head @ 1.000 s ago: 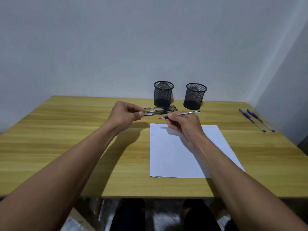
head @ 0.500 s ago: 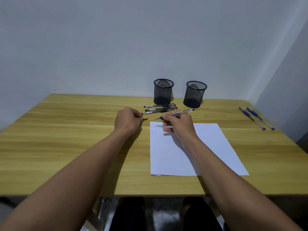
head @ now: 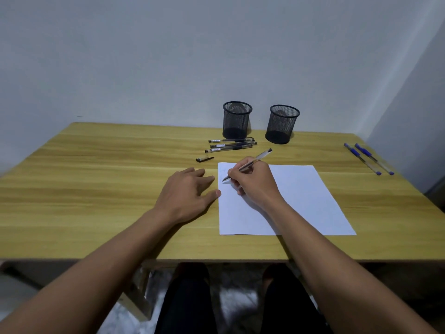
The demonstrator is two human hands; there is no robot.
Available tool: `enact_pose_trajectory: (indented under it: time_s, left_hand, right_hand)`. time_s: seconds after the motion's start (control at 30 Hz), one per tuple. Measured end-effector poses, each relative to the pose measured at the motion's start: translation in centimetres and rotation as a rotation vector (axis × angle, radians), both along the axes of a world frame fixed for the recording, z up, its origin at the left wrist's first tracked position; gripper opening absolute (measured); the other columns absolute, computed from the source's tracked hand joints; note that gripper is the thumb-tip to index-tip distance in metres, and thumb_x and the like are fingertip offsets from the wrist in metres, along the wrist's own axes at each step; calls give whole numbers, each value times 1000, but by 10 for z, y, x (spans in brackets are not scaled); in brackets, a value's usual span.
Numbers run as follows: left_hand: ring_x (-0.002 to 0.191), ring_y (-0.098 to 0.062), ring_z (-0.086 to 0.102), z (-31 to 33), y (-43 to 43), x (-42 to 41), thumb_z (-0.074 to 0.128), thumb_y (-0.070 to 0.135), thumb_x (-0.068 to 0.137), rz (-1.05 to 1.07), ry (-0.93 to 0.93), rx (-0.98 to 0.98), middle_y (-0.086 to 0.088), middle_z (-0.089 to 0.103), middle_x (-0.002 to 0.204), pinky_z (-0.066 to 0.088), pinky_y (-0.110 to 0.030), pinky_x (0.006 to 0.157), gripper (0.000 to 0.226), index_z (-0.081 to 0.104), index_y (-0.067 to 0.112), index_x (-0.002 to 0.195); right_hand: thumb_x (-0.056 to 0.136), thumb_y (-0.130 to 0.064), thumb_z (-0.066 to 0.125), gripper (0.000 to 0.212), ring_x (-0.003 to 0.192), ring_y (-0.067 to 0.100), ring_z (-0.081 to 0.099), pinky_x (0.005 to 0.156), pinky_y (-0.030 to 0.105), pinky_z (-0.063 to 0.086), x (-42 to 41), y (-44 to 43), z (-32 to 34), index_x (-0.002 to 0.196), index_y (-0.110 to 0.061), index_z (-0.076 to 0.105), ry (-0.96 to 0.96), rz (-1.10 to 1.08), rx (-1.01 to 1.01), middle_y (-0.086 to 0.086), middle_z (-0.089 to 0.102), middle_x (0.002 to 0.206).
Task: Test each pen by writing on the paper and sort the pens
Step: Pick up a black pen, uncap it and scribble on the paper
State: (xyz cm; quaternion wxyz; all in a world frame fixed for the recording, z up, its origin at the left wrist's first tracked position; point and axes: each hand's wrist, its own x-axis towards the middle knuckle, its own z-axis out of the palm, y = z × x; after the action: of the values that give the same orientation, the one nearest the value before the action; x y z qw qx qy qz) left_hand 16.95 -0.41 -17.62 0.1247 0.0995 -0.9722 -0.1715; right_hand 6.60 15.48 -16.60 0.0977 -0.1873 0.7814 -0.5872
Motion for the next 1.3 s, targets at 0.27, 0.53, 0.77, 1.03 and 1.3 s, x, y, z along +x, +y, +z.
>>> enact_pose_trajectory:
  time_s: [0.27, 0.53, 0.77, 1.03, 1.3]
  left_hand:
    - [144, -21, 34, -4, -1, 0, 51, 66, 87, 3, -6, -31, 1, 46, 151, 31, -40, 114, 58, 57, 36, 136]
    - [144, -19, 34, -5, -2, -1, 51, 67, 86, 9, -2, -12, 2, 47, 150, 32, -42, 114, 57, 57, 36, 135]
    - [144, -19, 34, -4, -1, -1, 51, 67, 86, 12, -13, -22, 4, 46, 150, 32, -41, 113, 57, 58, 37, 135]
    - [143, -18, 35, -4, -1, -1, 52, 67, 86, 11, -1, -16, 4, 47, 150, 33, -41, 112, 57, 58, 37, 134]
    - [143, -17, 35, -7, -2, -2, 52, 68, 85, 7, 8, -15, 5, 48, 149, 33, -41, 113, 57, 58, 38, 133]
  right_hand:
    - [91, -21, 73, 13, 60, 16, 70, 59, 30, 58, 0, -1, -4, 83, -11, 68, 39, 41, 102, 9, 74, 71]
    - [89, -26, 73, 16, 65, 18, 73, 70, 50, 63, 0, -1, -6, 83, -12, 69, 104, -4, 145, 3, 74, 69]
    - [89, -26, 73, 16, 73, 18, 74, 74, 49, 63, 2, 1, -3, 79, -15, 67, 112, -43, 172, 2, 74, 75]
    - [89, -25, 72, 15, 77, 19, 73, 72, 42, 63, 2, 1, -3, 80, -15, 64, 108, -73, 184, 5, 73, 79]
    - [92, -24, 69, 16, 58, 16, 66, 50, 28, 51, 2, 0, -3, 80, -15, 62, 101, -95, 165, 5, 70, 71]
